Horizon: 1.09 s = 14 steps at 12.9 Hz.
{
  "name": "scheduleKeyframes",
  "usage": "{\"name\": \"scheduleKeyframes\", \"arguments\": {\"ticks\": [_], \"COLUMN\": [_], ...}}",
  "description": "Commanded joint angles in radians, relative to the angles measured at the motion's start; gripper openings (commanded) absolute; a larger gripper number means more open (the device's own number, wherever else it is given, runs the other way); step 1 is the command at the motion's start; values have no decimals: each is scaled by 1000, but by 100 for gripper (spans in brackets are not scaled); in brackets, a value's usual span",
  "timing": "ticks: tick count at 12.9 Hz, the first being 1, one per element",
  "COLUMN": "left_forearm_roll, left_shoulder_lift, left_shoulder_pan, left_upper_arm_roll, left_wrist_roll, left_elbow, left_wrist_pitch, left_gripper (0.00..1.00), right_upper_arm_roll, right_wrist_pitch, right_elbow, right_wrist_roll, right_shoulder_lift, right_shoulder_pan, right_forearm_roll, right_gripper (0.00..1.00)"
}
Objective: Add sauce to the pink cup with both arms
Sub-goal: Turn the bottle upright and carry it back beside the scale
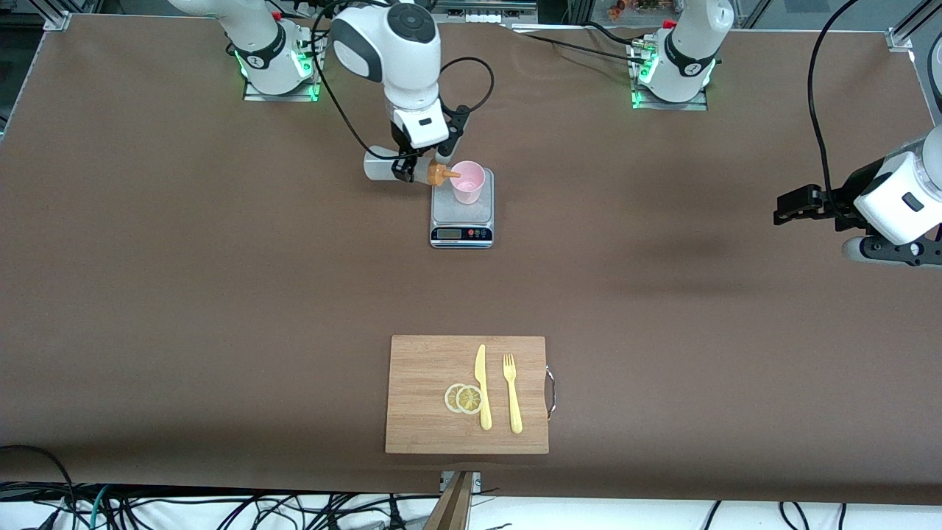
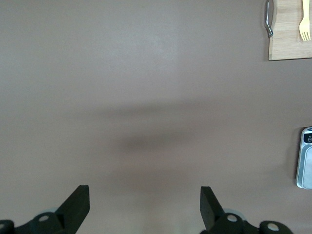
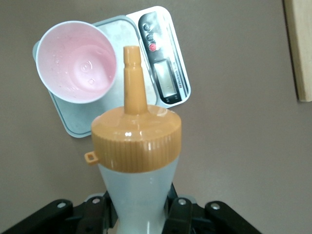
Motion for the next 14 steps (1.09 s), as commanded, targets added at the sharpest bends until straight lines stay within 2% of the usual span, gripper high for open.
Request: {"name": "scheduleKeyframes", "arguments": {"ticks": [1,9,11,14], "left_forearm_roll": [-19,-19,-19,-17], "left_shoulder_lift": [9,12,12,12], "left_shoulder_pan": [3,3,2,3], "left_upper_arm_roll": [1,1,1,3], "left_wrist_roll": [-2,-2,-2,-2], "left_elbow": [23,23,23,23], "left_wrist_pitch": [-16,-16,-16,-16], "left_gripper": [100,100,100,100], "right_upper_arm_roll": [-69,-266,-290,-291], "right_wrist_pitch": [6,0,-49,-122], "right_elbow": [-37,-27,-26,-21], "right_wrist_roll": [-190,-724,-821,-1005], "right_shoulder_lift": [-64,-66,-64,-47], "right_shoulder_pan": [1,-2,-19,-107], "right_forearm_roll": [146,660,738,842], "right_gripper": [15,15,15,15]}}
